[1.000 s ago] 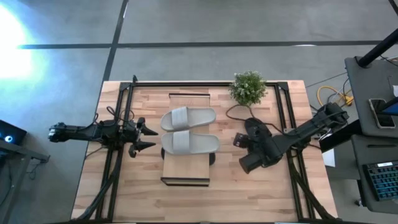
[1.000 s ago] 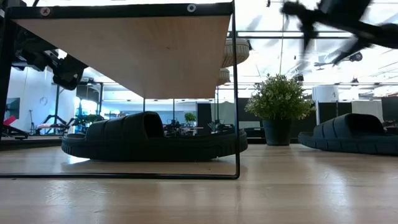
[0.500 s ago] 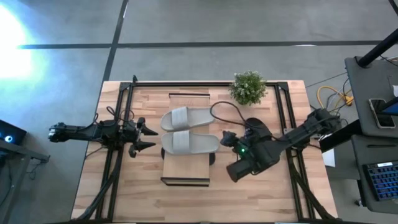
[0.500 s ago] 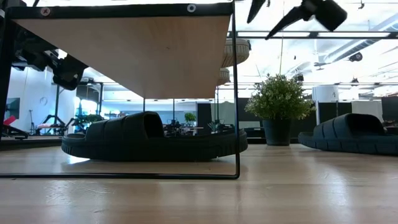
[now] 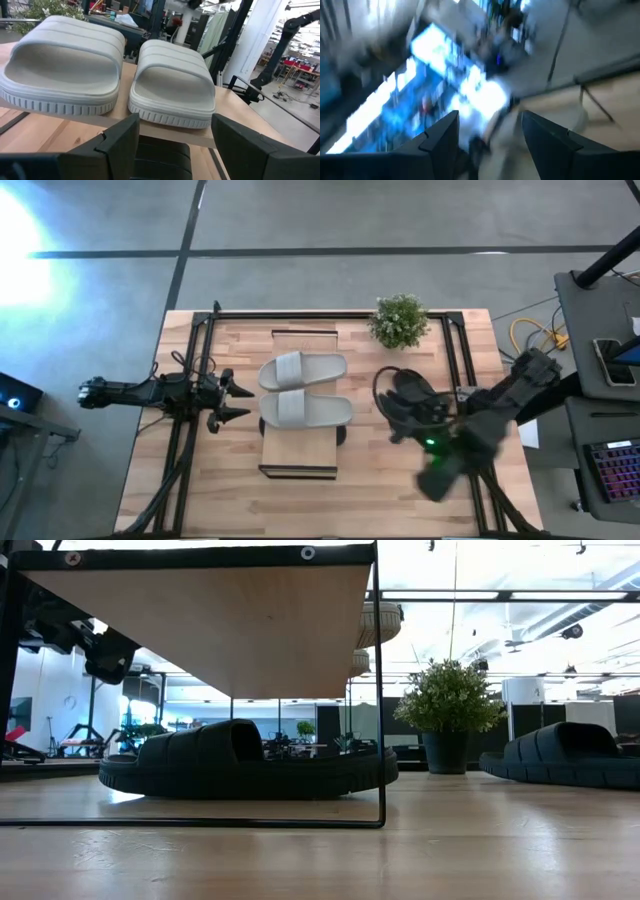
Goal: Pick and place slides into the shelf
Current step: Move the black slide under the shelf
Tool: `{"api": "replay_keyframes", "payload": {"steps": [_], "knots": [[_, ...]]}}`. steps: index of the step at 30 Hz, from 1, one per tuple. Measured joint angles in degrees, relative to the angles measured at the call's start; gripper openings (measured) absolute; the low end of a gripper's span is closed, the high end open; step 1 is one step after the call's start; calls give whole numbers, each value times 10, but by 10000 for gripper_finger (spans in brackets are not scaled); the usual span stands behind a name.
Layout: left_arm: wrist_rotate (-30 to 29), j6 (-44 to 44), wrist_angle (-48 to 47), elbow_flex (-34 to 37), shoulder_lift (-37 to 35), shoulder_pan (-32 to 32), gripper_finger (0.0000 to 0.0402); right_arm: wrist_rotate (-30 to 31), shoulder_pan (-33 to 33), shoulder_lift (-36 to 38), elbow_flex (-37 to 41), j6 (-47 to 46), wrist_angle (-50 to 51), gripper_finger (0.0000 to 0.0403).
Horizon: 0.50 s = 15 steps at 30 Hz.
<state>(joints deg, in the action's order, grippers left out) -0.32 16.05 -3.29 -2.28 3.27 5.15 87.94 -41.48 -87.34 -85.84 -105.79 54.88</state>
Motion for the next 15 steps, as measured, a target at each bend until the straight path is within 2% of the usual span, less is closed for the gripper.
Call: {"api": "replay_keyframes", "payload": {"steps": [4, 6, 9, 12, 14, 15], "knots": [[0, 0, 1, 0, 0, 0, 233, -154, -11, 39, -64, 186, -34, 208], [1, 0, 1, 0, 1, 0, 233, -250, -5, 52, -92, 301, -99, 208], [0, 0, 2, 0, 1, 0, 233, -432, 20, 59, -122, 554, -286, 208], [0, 0, 2, 0, 1, 0, 233, -657, 42, 61, -149, 801, -485, 208], [0, 0, 2, 0, 1, 0, 233, -791, 55, 61, -174, 908, -543, 208], [0, 0, 2, 0, 0, 0, 233, -831, 58, 61, -190, 949, -542, 208]]}}
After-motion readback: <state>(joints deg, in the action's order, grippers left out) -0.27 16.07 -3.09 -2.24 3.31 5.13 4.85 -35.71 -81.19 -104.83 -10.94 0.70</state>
